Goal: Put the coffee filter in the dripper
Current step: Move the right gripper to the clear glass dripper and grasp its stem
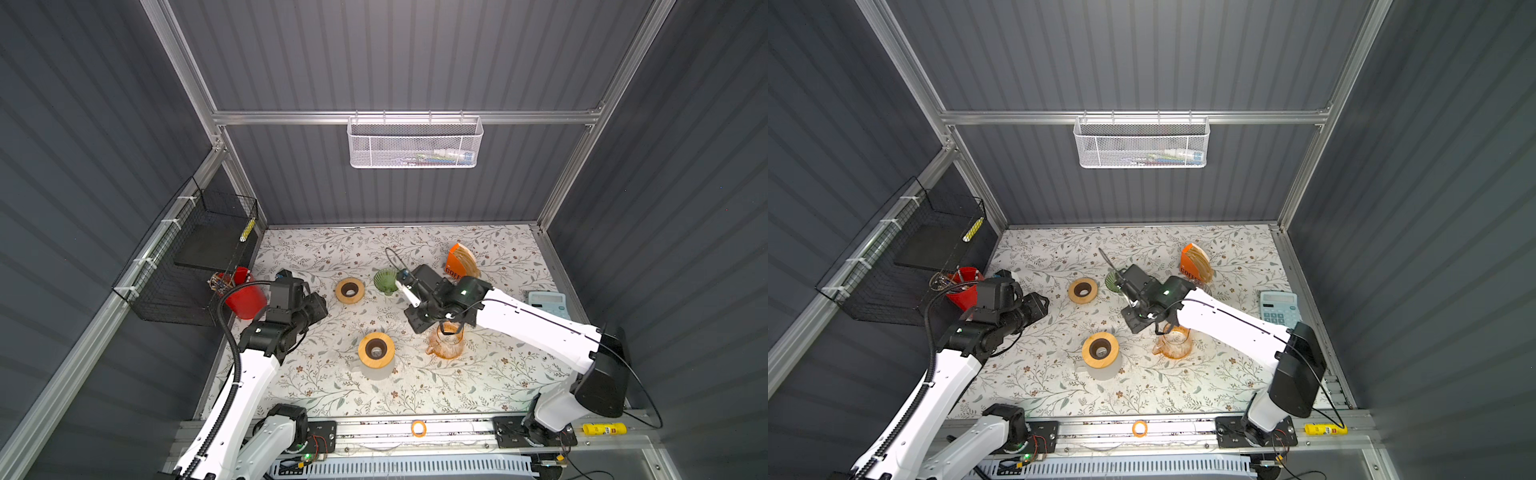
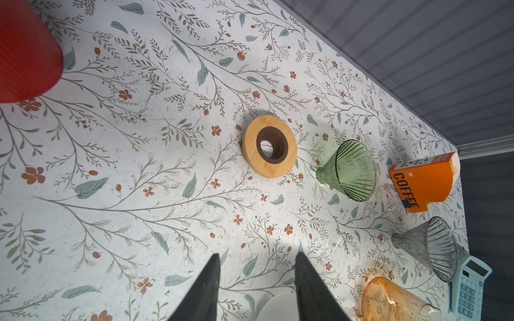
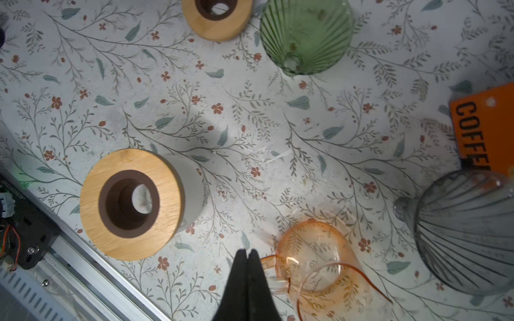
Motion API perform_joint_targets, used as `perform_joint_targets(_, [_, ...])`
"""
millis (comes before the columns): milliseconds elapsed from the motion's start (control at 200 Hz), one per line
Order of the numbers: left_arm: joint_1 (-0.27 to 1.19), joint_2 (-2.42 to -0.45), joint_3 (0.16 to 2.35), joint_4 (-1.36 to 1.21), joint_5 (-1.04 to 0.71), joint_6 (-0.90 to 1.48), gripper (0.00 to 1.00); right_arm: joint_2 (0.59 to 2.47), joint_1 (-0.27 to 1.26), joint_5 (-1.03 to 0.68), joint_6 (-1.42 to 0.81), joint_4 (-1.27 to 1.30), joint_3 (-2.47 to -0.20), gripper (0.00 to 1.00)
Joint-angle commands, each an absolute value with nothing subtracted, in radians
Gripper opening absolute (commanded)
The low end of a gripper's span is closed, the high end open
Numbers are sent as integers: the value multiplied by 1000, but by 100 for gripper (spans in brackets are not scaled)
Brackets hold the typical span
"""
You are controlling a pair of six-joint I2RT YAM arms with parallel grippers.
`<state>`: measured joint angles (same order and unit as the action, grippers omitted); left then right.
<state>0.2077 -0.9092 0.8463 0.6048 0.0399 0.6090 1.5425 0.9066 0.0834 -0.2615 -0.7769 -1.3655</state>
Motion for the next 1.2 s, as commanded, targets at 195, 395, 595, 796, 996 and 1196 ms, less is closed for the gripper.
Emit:
perform_joint_targets(195, [201,-929,887,592,16,587,44,1363,666,-167,-321,-541,-1098,0])
perform_joint_targets(395, [201,-941,892,582,1,575,44,1299,540,-199,-380,-466,-992,8])
perform_joint_targets(595, [202,-959,895,578,-49,542,44,1258,361,-186,-443,-447,-931,40])
perform_joint_targets(796, [201,-979,901,566,-106,516,44,1279,258,-105,-466,-484,-927,48])
perform_joint_targets(996, [201,-982,893,558,-126,488,44,1313,221,-66,-475,-500,-925,48])
perform_joint_targets(1196, [202,-990,872,516,-167,473,44,1371,189,-99,-478,-458,-917,47])
